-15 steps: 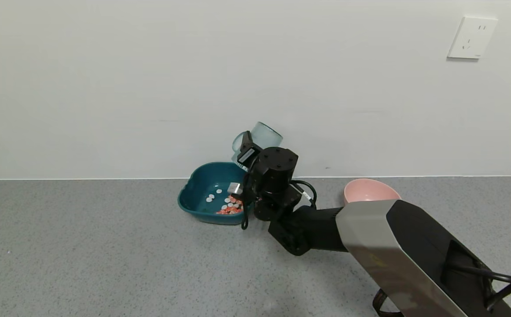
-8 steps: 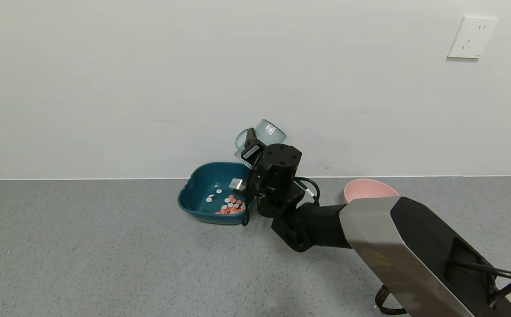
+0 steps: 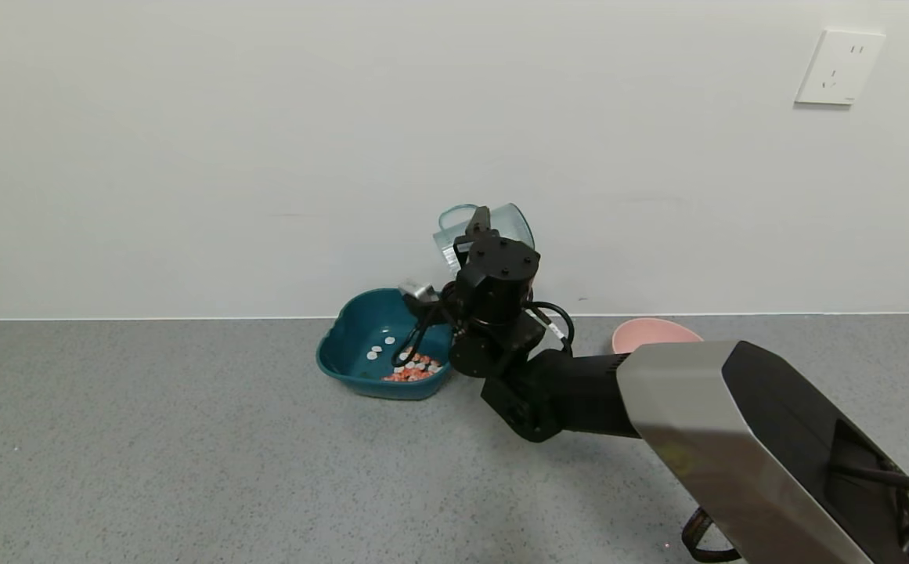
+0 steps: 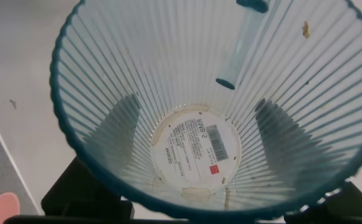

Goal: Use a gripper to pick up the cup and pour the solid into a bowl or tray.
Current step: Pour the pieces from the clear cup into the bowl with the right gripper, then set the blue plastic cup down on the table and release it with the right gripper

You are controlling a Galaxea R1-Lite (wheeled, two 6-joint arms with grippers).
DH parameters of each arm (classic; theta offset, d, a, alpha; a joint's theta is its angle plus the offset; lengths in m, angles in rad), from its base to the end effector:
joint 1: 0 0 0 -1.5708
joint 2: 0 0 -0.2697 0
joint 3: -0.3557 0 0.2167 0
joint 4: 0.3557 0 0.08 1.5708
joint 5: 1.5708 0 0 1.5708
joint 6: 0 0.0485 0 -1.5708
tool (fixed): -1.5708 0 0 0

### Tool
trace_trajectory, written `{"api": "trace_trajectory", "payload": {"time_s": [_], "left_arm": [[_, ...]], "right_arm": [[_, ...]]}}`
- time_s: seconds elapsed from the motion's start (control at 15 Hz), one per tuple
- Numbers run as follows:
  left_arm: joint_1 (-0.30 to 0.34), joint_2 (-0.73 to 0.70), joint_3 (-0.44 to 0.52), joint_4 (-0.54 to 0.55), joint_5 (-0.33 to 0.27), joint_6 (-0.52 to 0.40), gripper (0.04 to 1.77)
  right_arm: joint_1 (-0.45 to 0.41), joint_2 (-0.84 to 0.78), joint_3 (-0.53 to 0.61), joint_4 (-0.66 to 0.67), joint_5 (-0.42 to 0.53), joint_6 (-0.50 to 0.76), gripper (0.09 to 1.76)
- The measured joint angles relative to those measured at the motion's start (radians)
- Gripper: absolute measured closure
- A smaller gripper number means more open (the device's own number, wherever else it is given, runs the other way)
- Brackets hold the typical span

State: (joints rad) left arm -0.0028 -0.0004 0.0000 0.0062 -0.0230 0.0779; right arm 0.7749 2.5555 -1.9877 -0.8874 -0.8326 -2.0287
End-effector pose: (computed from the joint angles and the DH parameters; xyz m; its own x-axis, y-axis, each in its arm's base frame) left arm 0.0619 -0.0013 0.0747 0.9997 -0.0258 -0.0058 0.0262 0.9966 0.0777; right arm 0.4134 0.3546 0.1389 0.9740 -0.0815 0.2114 0.1877 -0.2326 -0.9543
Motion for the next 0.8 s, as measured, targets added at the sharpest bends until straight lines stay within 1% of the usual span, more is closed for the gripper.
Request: {"api": "trace_trajectory", "payload": {"time_s": [0.13,0.27,0.4,0.47,0.6,0.67,0.8], "left_arm": [[0.000,0.000,0.000,0.000,0.000,0.000,0.09],[0.000,0.000,0.000,0.000,0.000,0.000,0.09],[0.000,0.000,0.000,0.000,0.000,0.000,0.09],[0.000,0.000,0.000,0.000,0.000,0.000,0.09],[0.000,0.000,0.000,0.000,0.000,0.000,0.09],[0.000,0.000,0.000,0.000,0.000,0.000,0.09],[0.000,0.000,0.000,0.000,0.000,0.000,0.09]], "right_arm": [[-0.001,-0.021,0.005,0.018,-0.043,0.115,0.51],[-0.002,-0.048,0.012,0.066,-0.072,0.249,0.51],[0.000,-0.080,0.018,0.176,-0.076,0.457,0.51],[0.000,-0.096,0.019,0.252,-0.076,0.585,0.51],[0.009,-0.141,0.020,0.459,-0.072,0.873,0.51],[0.016,-0.167,0.021,0.571,-0.055,1.014,0.51],[0.024,-0.231,0.021,0.777,0.013,1.299,0.51]]}}
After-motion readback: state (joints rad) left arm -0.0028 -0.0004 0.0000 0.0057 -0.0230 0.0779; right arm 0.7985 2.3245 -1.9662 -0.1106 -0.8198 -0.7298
